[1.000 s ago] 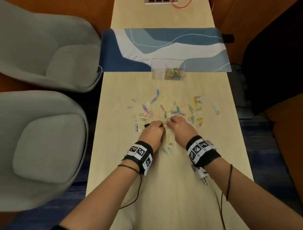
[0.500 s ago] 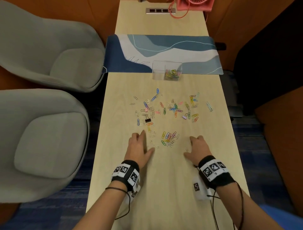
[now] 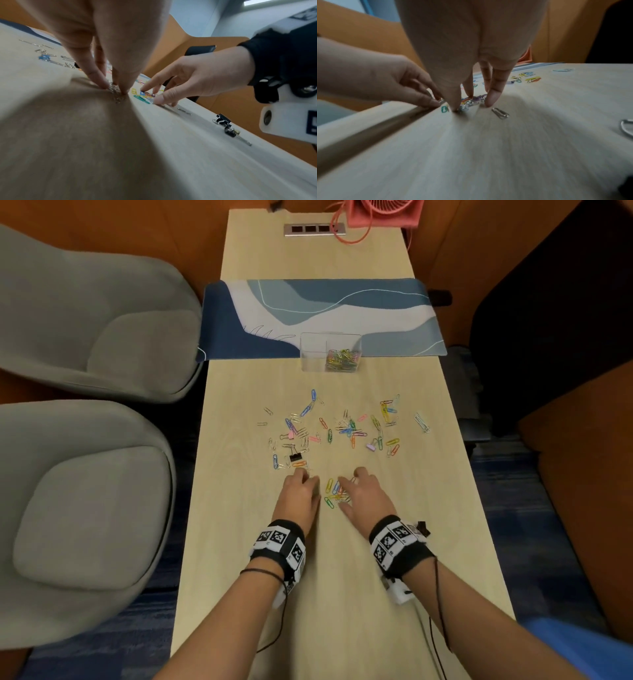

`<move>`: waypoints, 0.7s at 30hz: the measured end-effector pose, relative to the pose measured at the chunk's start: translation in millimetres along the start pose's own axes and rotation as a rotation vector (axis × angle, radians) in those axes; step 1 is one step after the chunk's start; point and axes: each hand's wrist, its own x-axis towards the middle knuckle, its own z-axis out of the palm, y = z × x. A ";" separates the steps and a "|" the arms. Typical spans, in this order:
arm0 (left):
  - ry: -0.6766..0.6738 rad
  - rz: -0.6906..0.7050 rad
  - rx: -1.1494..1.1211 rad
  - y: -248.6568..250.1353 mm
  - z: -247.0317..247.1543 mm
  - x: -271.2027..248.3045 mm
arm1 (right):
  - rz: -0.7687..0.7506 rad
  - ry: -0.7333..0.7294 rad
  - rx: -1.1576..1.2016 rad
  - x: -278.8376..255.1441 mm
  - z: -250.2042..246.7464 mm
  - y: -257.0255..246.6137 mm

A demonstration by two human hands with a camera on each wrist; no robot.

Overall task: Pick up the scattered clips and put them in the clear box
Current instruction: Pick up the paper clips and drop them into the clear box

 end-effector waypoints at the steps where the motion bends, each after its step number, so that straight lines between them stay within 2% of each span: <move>1: 0.014 0.002 -0.014 -1.9 0.2 1.3 | -0.023 0.014 -0.010 1.0 1.0 -0.8; 4: 0.028 -0.015 -0.057 -1.7 -2.9 3.2 | -0.045 -0.055 -0.154 5.1 3.4 -1.3; 6: 0.029 -0.020 -0.078 -0.4 -5.1 6.0 | -0.090 -0.034 -0.214 7.4 2.5 -3.6; 8: 0.026 -0.023 -0.088 1.0 -5.4 8.1 | -0.107 -0.108 -0.230 8.1 -4.5 -11.4; 15: -0.165 0.101 0.089 12.4 0.6 -4.1 | -0.110 -0.166 -0.240 24.0 -16.1 -4.7; 21: -0.075 0.182 0.083 11.4 12.5 -0.8 | -0.025 -0.097 -0.146 26.8 -19.3 25.2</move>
